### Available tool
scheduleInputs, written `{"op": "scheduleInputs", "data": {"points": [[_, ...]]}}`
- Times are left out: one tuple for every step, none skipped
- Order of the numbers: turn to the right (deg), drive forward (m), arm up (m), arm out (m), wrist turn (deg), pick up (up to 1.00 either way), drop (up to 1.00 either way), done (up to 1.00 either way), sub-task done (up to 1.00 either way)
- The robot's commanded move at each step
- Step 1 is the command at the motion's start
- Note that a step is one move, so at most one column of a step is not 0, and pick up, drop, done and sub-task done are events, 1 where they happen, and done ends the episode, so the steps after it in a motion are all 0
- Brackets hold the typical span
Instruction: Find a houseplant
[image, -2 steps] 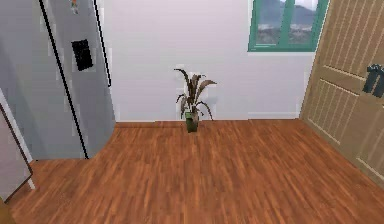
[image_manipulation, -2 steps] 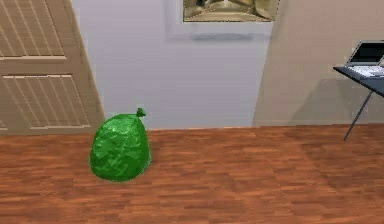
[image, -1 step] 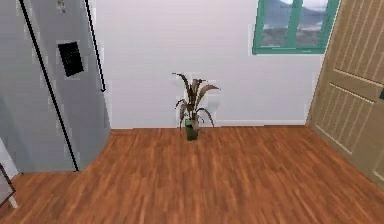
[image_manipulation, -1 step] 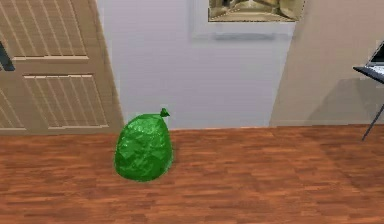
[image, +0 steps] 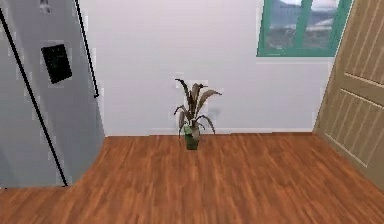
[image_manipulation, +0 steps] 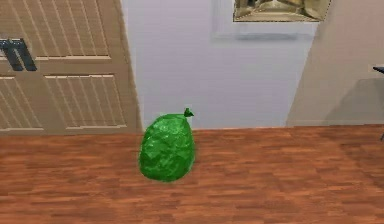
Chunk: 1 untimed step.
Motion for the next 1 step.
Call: {"op": "scheduleInputs", "data": {"points": [[18.0,0.0,0.0,0.0,0.0,0.0,0.0,0.0,0.0]]}}
